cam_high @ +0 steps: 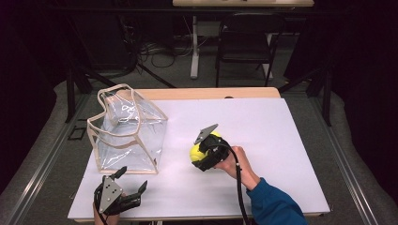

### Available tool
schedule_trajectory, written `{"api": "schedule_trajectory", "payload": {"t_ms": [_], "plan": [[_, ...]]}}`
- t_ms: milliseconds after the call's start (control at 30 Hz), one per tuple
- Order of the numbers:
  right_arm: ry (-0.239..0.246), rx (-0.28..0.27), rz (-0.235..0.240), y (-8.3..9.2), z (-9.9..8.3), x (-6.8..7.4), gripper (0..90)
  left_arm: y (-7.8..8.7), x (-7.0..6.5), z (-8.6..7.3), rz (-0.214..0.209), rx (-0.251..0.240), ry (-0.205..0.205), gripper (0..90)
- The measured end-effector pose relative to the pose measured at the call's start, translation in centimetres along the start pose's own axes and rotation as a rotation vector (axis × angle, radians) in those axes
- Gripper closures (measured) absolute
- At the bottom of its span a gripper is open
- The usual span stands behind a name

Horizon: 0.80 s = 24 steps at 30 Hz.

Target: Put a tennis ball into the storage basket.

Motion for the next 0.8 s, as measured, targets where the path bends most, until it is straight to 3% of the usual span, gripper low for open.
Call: {"api": "schedule_trajectory", "payload": {"t_ms": [800], "plan": [[-0.004,-0.025,-0.006,-0.4,2.0,-0.6,25.9,0.1,0.1,0.1,0.004,-0.005,0.000,16.1]]}}
Point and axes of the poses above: each handheld gripper's, and its own axes: y roughly backward along the jaws, z roughly out of its top, x roughly to its left, the point moved 8 cm from there along -y, roughly forward along the jaws, and after that the axes turned 13 degrees about -z, right-handed, at the moved point
